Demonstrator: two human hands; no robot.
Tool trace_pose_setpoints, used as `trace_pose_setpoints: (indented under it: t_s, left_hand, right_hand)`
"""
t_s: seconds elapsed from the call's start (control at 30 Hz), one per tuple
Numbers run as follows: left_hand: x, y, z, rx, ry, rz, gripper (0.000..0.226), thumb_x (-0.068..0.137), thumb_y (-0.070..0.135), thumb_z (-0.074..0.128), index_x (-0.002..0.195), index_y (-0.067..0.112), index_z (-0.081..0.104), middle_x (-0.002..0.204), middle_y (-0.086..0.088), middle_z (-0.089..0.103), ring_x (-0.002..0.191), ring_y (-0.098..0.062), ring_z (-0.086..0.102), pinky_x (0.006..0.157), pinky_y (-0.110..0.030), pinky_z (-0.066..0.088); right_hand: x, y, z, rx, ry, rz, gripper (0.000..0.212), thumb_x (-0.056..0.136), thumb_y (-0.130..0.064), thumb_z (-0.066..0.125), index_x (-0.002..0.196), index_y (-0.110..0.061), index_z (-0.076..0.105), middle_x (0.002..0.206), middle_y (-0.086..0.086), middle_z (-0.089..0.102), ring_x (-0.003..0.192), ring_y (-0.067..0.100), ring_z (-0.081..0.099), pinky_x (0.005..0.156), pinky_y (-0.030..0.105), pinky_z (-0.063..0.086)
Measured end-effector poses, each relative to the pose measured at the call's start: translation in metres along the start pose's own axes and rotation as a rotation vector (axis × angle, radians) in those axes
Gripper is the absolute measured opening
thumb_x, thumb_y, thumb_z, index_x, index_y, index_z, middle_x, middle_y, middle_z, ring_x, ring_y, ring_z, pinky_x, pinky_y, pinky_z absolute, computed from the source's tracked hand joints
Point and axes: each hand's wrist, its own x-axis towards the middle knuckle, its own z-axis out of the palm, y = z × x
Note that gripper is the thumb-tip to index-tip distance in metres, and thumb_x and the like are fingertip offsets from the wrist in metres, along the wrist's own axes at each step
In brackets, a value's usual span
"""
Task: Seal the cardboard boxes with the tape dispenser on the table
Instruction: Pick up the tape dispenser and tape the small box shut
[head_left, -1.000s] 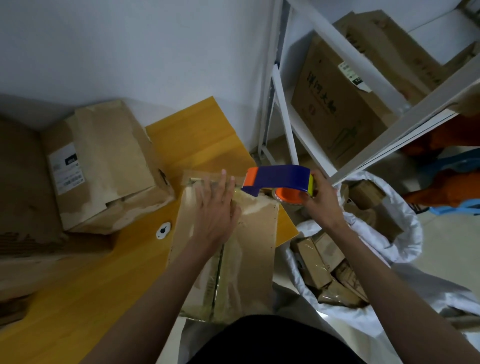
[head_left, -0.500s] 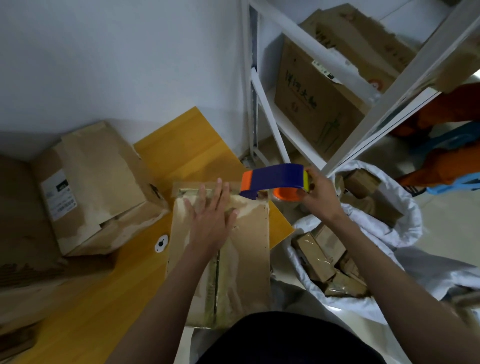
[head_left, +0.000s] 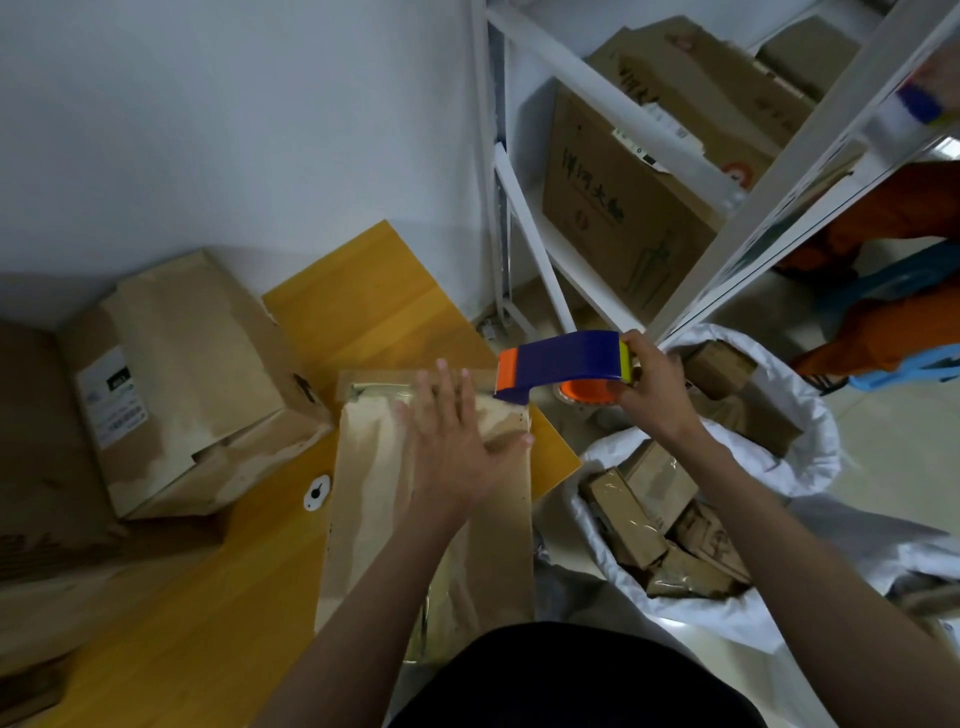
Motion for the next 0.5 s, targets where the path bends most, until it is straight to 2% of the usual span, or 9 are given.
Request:
trace_pose_setpoints:
  t_s: [0.07, 0.13, 0.3, 0.5]
  left_hand:
    - [0.0, 0.01, 0.004, -0.054, -0.003, 0.006, 0.122, 0.076, 0.097, 0.021, 0.158, 0.015, -0.018, 0.164, -0.01, -0.028, 0.151, -0.033, -0.024, 0.119, -0.066, -0.008]
    - [0.003, 0.016, 0.007, -0.077, -0.018, 0.019, 0.121, 0.074, 0.096, 0.027, 0.157, 0.022, -0.02, 0.164, -0.006, -0.028, 0.15, -0.036, -0.023, 0.115, -0.068, -0.011]
    - [0.007, 0.02, 0.008, -0.059, -0.016, 0.026, 0.11, 0.076, 0.088, 0.032, 0.16, 0.028, -0.006, 0.167, 0.0, -0.02, 0.151, -0.042, -0.015, 0.114, -0.074, -0.002]
    - [0.007, 0.018, 0.01, -0.028, 0.009, 0.025, 0.105, 0.079, 0.086, 0.031, 0.16, 0.029, -0.003, 0.168, -0.001, -0.015, 0.152, -0.042, -0.011, 0.112, -0.076, 0.002]
  right_hand:
    - [0.001, 0.002, 0.001, 0.004, 0.008, 0.015, 0.043, 0.083, -0.015, 0.08, 0.116, -0.025, 0.054, 0.107, -0.005, 0.066, 0.098, 0.02, 0.066, 0.084, 0.047, 0.058]
    - [0.001, 0.001, 0.0, 0.015, 0.002, 0.015, 0.044, 0.084, -0.014, 0.08, 0.115, -0.027, 0.052, 0.107, -0.006, 0.065, 0.099, 0.02, 0.065, 0.083, 0.043, 0.057]
    - [0.004, 0.0, -0.003, -0.004, -0.005, 0.026, 0.044, 0.084, -0.014, 0.079, 0.118, -0.025, 0.053, 0.112, -0.003, 0.066, 0.103, 0.02, 0.064, 0.084, 0.04, 0.056]
    - [-0.002, 0.006, -0.007, -0.024, 0.005, 0.033, 0.043, 0.083, -0.008, 0.076, 0.12, -0.018, 0.058, 0.104, -0.001, 0.069, 0.096, 0.021, 0.066, 0.081, 0.038, 0.056]
